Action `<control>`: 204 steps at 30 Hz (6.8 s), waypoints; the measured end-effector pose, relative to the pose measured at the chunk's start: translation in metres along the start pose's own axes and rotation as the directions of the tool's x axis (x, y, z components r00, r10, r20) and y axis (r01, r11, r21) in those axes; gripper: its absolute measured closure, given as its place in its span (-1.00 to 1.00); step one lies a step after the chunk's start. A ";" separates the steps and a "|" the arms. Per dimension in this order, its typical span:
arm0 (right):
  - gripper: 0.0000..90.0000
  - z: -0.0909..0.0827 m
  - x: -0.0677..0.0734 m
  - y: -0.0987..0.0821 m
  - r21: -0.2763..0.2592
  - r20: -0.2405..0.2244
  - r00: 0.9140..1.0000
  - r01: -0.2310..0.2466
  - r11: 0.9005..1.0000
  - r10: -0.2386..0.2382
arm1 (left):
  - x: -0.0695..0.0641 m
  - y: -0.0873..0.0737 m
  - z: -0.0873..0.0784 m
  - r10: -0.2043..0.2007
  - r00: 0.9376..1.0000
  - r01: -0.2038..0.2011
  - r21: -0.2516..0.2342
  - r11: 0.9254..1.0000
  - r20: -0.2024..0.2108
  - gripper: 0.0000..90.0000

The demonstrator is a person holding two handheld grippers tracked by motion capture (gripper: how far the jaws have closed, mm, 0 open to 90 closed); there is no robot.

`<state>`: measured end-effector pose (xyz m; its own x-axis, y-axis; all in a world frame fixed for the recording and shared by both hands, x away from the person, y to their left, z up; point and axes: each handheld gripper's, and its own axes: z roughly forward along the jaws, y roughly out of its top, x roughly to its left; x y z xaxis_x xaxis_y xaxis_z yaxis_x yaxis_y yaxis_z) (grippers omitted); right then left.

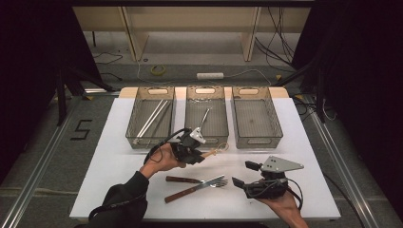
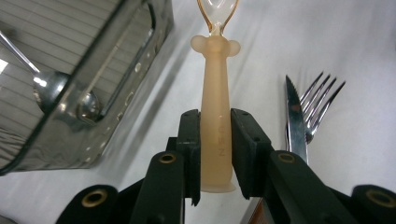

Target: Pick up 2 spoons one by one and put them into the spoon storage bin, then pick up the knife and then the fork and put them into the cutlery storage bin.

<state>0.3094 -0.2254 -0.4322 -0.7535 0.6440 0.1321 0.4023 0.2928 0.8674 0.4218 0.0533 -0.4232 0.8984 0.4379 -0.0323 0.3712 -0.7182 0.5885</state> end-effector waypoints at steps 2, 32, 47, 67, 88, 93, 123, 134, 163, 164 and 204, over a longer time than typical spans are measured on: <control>-0.47 0.000 0.000 0.000 0.000 0.001 1.000 -0.002 1.000 0.002 | 0.002 0.001 -0.003 -0.015 1.000 0.014 -0.015 1.000 -0.010 0.64; -0.47 0.000 -0.002 0.000 -0.003 0.007 1.000 -0.007 1.000 0.007 | 0.045 0.022 -0.025 -0.304 0.945 0.270 -0.242 0.932 -0.118 0.64; -0.47 -0.002 -0.002 -0.001 -0.004 0.008 1.000 -0.008 1.000 0.008 | 0.076 0.040 -0.016 -0.399 0.901 0.346 -0.273 0.898 -0.170 0.64; -0.47 -0.002 -0.002 -0.001 -0.003 0.004 1.000 -0.012 1.000 0.012 | 0.101 0.043 0.006 -0.490 0.846 0.443 -0.235 0.865 -0.210 0.63; -0.47 -0.002 -0.002 -0.001 -0.005 0.001 1.000 -0.011 1.000 0.011 | 0.107 0.045 0.016 -0.551 0.810 0.506 -0.238 0.829 -0.200 0.44; -0.47 -0.002 -0.003 -0.001 -0.004 0.003 1.000 -0.012 1.000 0.012 | 0.102 0.047 0.006 -0.547 0.819 0.502 -0.246 0.830 -0.173 0.10; -0.47 -0.002 -0.001 0.000 -0.006 0.006 1.000 -0.012 1.000 0.012 | 0.023 -0.013 -0.055 -0.353 0.930 0.325 -0.227 0.918 -0.097 -0.46; -0.47 -0.003 -0.001 -0.001 -0.004 0.006 1.000 -0.012 1.000 0.012 | 0.006 -0.016 -0.056 -0.277 0.956 0.259 -0.170 0.951 -0.093 -0.50; -0.47 -0.003 -0.002 -0.001 -0.005 0.009 1.000 -0.007 1.000 0.007 | -0.035 -0.040 -0.040 -0.148 0.987 0.149 0.021 0.989 -0.062 -0.51; -0.47 -0.003 -0.002 -0.001 -0.004 0.007 1.000 -0.007 1.000 0.007 | -0.035 -0.041 -0.040 -0.144 0.988 0.146 0.028 0.989 -0.059 -0.51; -0.47 -0.004 -0.003 -0.002 -0.003 0.010 1.000 -0.009 1.000 0.009 | -0.063 -0.084 -0.017 -0.065 0.995 0.080 0.220 0.972 -0.074 -0.36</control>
<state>0.3086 -0.2308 -0.4322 -0.7444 0.6539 0.1350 0.4076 0.2849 0.8676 0.3297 0.0952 -0.4569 0.8526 0.5225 -0.0105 0.4843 -0.7824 0.3916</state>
